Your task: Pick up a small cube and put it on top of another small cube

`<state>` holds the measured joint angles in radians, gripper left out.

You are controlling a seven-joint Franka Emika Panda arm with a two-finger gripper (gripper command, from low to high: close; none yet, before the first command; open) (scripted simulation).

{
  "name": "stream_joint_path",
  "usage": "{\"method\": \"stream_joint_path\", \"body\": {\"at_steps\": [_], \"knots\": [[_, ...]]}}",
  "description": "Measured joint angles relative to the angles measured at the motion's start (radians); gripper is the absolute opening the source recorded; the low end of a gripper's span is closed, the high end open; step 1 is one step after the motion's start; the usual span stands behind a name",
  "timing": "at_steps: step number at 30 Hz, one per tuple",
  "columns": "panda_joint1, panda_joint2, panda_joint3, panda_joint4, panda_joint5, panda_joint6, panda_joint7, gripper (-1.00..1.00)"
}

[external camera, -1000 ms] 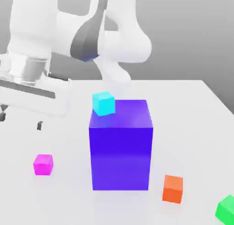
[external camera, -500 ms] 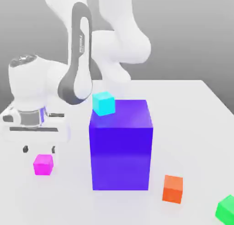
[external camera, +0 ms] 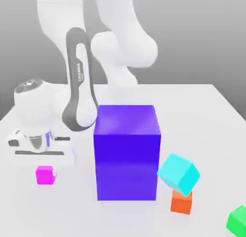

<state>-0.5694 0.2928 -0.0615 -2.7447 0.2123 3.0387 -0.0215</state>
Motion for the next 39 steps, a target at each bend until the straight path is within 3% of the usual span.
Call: {"method": "stream_joint_path", "body": {"at_steps": [11,19,39], "knots": [[0.05,-0.218,-0.088,-0.039,-0.16,-0.184,0.119,-1.0],[0.121,-0.149,-0.008,0.134,-0.109,-0.328,0.189,-1.0],[0.656,-0.013,0.232,0.456,-0.264,-0.504,0.989,-1.0]]}}
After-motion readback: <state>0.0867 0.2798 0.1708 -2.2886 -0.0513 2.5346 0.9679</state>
